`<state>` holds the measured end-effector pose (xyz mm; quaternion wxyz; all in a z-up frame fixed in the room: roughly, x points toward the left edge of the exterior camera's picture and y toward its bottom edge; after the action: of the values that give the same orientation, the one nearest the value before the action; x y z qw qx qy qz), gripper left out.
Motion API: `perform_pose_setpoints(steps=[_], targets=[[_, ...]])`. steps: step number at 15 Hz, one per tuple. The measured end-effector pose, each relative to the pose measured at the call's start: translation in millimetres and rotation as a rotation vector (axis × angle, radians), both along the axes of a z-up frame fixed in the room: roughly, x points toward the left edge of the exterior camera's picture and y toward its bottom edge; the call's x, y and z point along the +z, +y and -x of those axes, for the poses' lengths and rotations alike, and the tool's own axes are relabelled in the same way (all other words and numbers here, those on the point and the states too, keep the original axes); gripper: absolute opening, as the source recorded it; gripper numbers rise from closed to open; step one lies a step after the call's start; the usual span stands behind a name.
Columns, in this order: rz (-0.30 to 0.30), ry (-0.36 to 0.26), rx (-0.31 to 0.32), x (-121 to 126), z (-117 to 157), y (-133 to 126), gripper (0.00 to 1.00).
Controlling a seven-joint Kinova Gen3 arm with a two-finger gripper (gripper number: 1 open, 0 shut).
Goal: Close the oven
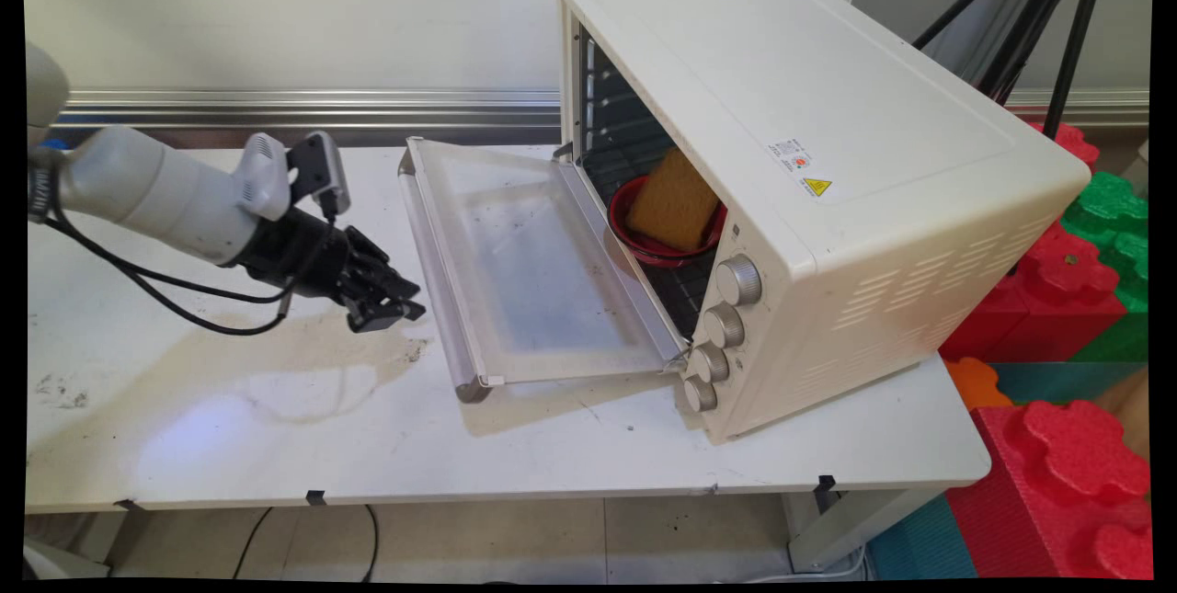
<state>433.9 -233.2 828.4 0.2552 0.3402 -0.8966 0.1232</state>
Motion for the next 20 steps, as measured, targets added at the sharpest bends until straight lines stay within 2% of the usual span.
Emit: perform_pose_setpoints(steps=[11, 20], targets=[[0.027, 0.031, -0.002, -14.8, 28.6, -18.4, 0.0], [0.086, 0.079, 0.013, 9.7, 47.7, -31.3, 0.0]])
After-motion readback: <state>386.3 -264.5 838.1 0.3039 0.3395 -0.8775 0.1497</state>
